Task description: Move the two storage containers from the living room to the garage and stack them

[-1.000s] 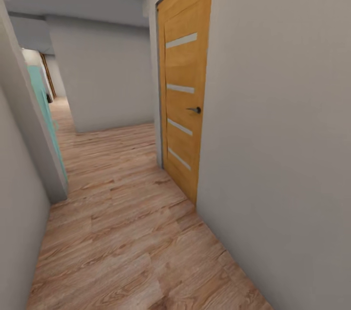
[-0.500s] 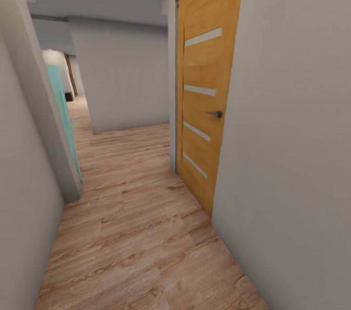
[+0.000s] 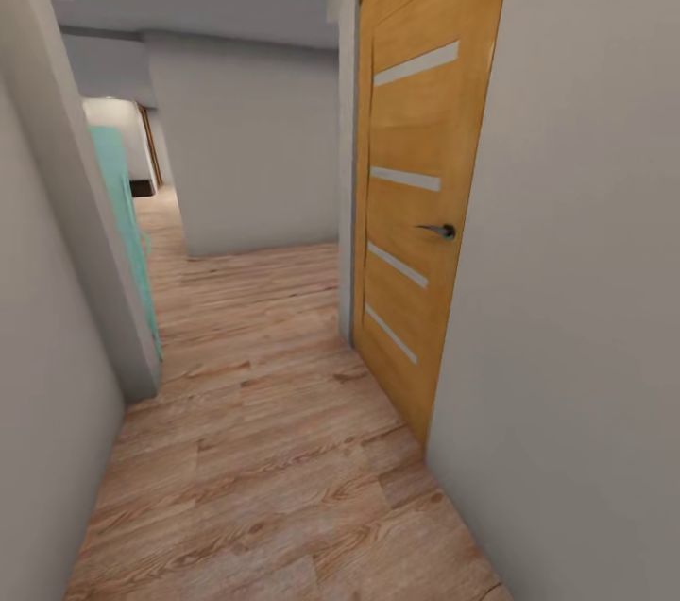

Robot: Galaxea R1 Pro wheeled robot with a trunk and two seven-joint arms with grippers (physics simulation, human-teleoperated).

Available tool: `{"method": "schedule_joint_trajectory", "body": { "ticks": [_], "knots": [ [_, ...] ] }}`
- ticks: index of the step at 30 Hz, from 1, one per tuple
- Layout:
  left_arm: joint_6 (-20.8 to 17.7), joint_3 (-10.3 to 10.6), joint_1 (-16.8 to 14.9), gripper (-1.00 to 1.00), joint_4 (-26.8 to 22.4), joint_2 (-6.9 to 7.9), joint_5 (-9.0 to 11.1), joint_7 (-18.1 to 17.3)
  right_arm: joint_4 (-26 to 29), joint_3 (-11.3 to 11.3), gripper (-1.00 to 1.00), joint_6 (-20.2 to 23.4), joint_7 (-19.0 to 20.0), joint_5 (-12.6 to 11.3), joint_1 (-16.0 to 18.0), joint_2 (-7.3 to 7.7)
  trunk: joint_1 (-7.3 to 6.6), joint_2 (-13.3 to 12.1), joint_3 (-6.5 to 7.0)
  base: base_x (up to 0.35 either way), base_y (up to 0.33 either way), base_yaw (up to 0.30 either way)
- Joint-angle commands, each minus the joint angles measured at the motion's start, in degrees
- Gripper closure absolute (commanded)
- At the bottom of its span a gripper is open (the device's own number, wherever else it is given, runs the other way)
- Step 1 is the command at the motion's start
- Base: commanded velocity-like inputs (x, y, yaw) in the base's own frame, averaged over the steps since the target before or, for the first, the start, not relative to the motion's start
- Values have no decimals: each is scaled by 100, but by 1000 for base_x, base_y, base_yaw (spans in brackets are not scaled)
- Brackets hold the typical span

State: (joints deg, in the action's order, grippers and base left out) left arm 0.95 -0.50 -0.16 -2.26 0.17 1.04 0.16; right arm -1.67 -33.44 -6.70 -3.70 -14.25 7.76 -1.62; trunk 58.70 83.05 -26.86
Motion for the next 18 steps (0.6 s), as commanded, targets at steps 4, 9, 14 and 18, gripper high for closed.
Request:
{"method": "schedule_joint_trajectory", "body": {
  "ticks": [4,9,14,18],
  "knots": [
    [10,-3,-2,-100,-1,0,6,2,-13,-48,-100,-35,-27,-42,6,9,3,2,-6,322,0,0],
    [10,-4,-2,-100,-1,0,3,2,2,-75,-100,-45,-42,5,6,18,3,2,-6,322,0,0],
    [10,-3,-2,-100,2,0,2,2,38,-83,-100,-51,-46,14,6,-4,3,2,-6,322,0,0],
    [10,-11,-2,-100,3,0,2,2,43,-71,-100,-51,-45,16,6,1,3,2,-6,322,0,0]
  ]
}}
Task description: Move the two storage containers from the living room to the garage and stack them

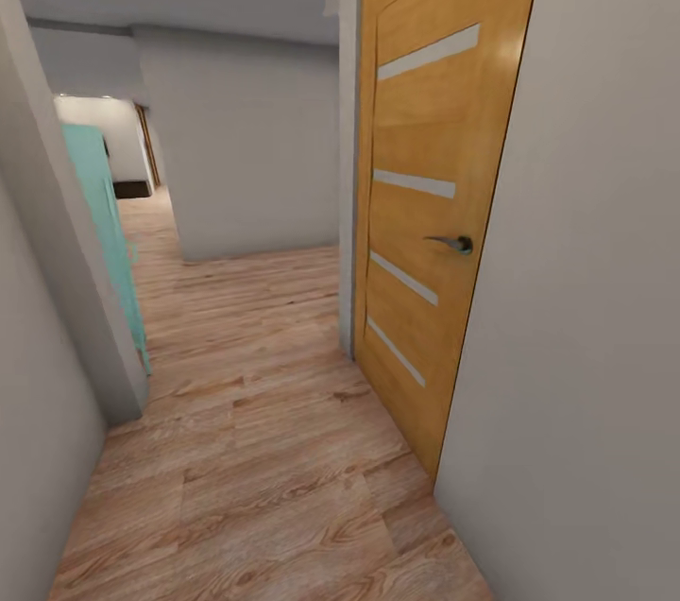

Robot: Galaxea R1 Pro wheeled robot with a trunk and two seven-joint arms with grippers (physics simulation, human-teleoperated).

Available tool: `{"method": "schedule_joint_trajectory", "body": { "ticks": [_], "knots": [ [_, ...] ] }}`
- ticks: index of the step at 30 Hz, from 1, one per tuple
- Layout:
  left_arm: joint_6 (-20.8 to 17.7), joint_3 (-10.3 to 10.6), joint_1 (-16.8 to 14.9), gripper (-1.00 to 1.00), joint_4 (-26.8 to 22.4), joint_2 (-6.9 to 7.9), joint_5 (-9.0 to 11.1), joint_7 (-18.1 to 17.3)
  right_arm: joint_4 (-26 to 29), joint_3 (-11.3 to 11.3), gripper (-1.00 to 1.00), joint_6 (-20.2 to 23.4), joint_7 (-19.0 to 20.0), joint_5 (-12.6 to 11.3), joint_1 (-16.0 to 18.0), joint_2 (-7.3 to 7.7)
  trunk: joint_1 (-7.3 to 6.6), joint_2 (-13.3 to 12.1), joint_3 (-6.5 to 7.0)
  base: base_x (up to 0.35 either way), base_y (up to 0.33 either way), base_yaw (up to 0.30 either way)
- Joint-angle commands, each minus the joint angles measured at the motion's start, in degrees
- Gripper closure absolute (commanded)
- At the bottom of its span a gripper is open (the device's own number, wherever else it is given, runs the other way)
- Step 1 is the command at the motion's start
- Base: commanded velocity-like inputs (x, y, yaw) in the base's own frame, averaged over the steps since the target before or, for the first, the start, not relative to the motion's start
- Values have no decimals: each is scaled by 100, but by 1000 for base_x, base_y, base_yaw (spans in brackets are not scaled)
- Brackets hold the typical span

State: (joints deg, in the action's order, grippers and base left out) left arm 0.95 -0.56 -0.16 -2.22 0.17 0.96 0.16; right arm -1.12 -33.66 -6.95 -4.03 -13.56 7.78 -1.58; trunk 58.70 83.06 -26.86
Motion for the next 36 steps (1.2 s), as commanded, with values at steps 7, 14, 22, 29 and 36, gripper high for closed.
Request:
{"method": "schedule_joint_trajectory", "body": {
  "ticks": [7,14,22,29,36],
  "knots": [
    [10,1,-2,-100,0,-2,16,2,-11,-60,-100,-33,-24,-43,5,-1,3,2,-6,322,0,0],
    [10,-5,-2,-100,-2,0,10,2,-11,-61,-100,-34,-27,-44,5,-1,3,2,-6,322,0,0],
    [13,-8,-2,-100,-5,0,8,2,-11,-62,-100,-35,-27,-42,5,-7,3,2,-6,317,0,0],
    [19,-14,-2,-100,-6,3,10,2,-11,-62,-100,-35,-27,-42,5,-1,3,2,-6,77,0,0],
    [19,-14,-2,-100,-6,1,9,2,-11,-28,-100,-29,-24,-91,5,-9,3,2,-6,4,0,0]
  ]
}}
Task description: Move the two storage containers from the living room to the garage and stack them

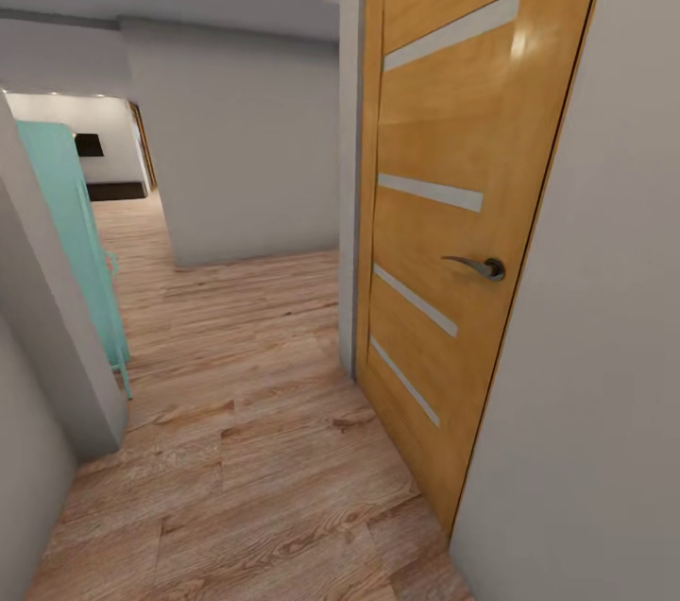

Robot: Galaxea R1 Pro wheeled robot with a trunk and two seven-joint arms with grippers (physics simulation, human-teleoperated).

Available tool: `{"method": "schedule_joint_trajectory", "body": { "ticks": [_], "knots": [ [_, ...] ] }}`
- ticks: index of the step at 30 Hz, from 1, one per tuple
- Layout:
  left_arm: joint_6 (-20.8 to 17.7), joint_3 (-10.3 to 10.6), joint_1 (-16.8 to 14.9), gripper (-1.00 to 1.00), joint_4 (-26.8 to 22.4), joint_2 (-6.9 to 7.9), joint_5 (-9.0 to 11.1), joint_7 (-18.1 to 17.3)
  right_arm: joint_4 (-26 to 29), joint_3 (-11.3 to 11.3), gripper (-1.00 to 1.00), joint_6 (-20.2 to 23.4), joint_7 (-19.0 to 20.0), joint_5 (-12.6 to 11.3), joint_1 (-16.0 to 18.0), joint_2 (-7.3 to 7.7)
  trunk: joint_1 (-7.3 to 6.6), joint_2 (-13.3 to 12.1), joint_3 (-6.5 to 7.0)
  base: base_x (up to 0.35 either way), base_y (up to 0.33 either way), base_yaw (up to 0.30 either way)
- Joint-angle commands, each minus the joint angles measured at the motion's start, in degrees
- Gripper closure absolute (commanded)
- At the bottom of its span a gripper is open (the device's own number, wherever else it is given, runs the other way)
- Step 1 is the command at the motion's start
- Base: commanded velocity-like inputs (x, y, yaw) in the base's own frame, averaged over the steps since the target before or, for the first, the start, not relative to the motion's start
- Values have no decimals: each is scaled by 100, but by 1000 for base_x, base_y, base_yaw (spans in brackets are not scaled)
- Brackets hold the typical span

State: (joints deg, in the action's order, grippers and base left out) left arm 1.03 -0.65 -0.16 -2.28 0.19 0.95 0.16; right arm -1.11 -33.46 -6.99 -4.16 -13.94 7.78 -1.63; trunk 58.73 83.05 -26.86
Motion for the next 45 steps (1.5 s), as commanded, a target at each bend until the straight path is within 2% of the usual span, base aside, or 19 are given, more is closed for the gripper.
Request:
{"method": "schedule_joint_trajectory", "body": {
  "ticks": [1,7,33,45],
  "knots": [
    [11,-5,-2,-100,0,0,10,2,-12,-51,-100,-18,-11,-56,5,-7,0,3,-6,0,0,0],
    [11,-5,-2,-100,0,-1,11,2,-12,-52,-100,-23,-6,-6,5,-9,0,3,-6,0,0,98],
    [11,-5,-2,-100,0,0,11,2,-12,-62,-100,-28,-6,-24,5,-4,0,3,-6,3,0,279],
    [10,2,-2,-100,2,-1,2,2,-12,-84,-100,-30,-6,-26,5,0,0,3,-6,281,0,25]
  ]
}}
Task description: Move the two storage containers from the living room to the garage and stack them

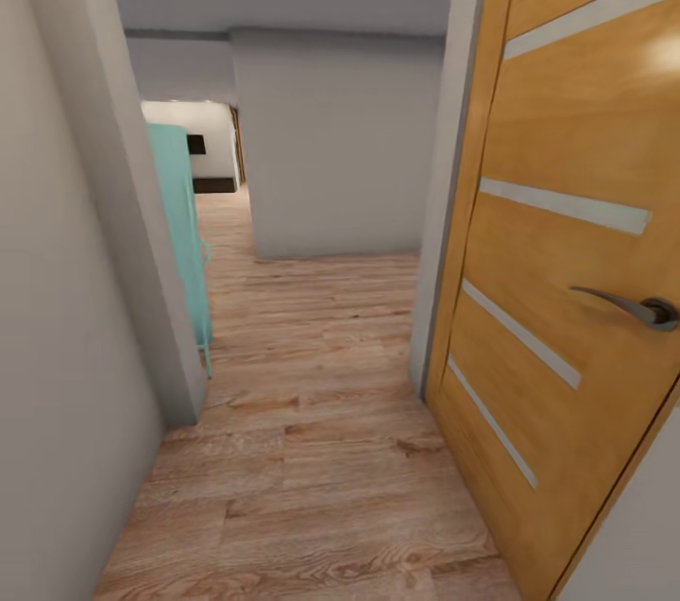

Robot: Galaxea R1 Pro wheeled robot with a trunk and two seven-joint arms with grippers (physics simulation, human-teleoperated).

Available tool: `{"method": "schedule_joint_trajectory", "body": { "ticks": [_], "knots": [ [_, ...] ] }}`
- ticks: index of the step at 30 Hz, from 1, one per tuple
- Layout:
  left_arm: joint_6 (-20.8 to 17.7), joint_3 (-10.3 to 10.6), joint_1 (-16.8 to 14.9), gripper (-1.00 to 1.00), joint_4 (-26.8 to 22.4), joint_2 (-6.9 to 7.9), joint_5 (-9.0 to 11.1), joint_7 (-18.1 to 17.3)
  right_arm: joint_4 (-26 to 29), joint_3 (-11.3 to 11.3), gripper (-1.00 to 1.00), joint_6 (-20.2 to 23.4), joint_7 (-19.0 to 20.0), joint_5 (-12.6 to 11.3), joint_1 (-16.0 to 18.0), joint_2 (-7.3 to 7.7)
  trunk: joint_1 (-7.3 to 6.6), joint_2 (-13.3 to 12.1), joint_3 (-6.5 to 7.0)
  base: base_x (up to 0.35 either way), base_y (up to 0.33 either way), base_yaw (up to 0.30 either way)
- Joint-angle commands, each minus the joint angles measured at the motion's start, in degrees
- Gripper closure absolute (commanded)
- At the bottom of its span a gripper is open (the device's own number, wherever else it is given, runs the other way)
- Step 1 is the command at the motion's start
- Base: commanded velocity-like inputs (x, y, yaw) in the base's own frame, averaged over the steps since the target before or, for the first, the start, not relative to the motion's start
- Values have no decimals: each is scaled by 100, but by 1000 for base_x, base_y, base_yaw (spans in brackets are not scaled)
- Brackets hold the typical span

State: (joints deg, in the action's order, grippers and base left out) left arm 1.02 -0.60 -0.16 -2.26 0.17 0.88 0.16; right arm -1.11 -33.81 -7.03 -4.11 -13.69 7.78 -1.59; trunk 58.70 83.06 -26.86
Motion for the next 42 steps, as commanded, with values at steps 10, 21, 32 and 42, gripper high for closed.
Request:
{"method": "schedule_joint_trajectory", "body": {
  "ticks": [10,21,32,42],
  "knots": [
    [6,-6,-2,-100,-2,0,10,2,-12,-49,-100,-26,-11,-45,5,0,3,2,-6,321,0,0],
    [3,-3,-2,-100,2,0,17,2,-12,-47,-100,-26,-11,-38,5,0,3,2,-6,321,0,0],
    [3,-4,-2,-100,2,0,17,2,-9,-47,-100,-26,-11,-38,5,-5,3,2,-6,321,0,0],
    [3,-2,-2,-100,0,0,17,2,-10,-47,-100,-26,-11,-38,5,1,3,2,-6,321,0,0]
  ]
}}
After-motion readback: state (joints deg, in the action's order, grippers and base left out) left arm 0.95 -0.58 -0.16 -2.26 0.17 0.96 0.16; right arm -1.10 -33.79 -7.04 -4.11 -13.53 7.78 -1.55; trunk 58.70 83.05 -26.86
